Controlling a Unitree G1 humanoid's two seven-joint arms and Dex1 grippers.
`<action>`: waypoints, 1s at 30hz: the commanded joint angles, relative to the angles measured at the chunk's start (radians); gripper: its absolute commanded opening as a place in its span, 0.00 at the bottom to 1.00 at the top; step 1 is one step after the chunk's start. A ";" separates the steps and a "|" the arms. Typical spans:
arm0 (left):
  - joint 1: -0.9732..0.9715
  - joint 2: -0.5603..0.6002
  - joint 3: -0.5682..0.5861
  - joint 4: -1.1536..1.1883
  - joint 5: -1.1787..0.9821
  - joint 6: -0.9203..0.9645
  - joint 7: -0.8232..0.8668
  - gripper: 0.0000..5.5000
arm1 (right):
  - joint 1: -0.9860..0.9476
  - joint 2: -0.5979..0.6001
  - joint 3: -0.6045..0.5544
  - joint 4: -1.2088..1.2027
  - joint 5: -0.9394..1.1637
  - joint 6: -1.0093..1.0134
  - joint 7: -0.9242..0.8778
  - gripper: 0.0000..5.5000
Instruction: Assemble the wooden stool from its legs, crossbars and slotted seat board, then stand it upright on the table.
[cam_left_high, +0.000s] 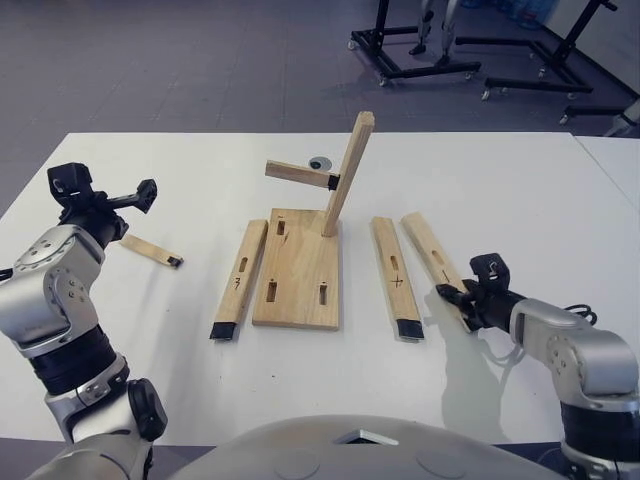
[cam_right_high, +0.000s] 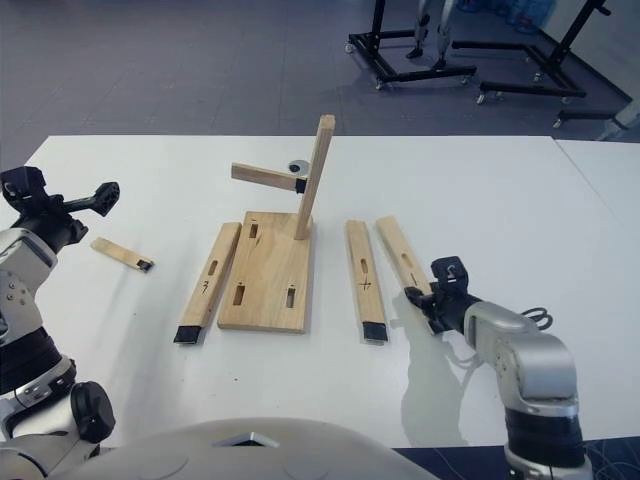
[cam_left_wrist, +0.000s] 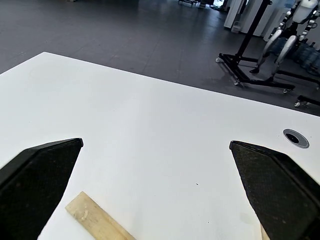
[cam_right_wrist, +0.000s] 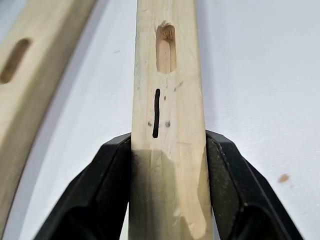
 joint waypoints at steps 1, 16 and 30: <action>-0.075 0.064 0.033 0.041 -0.120 0.011 -0.099 0.98 | -0.281 -0.116 -0.118 0.211 0.021 -0.057 0.041 0.36; -0.772 -0.053 -0.025 0.444 -0.817 -0.014 -0.423 0.98 | -1.357 -0.067 0.019 0.702 0.416 0.029 0.660 0.36; -0.845 -0.152 -0.058 0.487 -1.003 -0.031 -0.224 0.98 | -1.267 0.112 0.080 0.604 0.484 0.027 0.632 0.36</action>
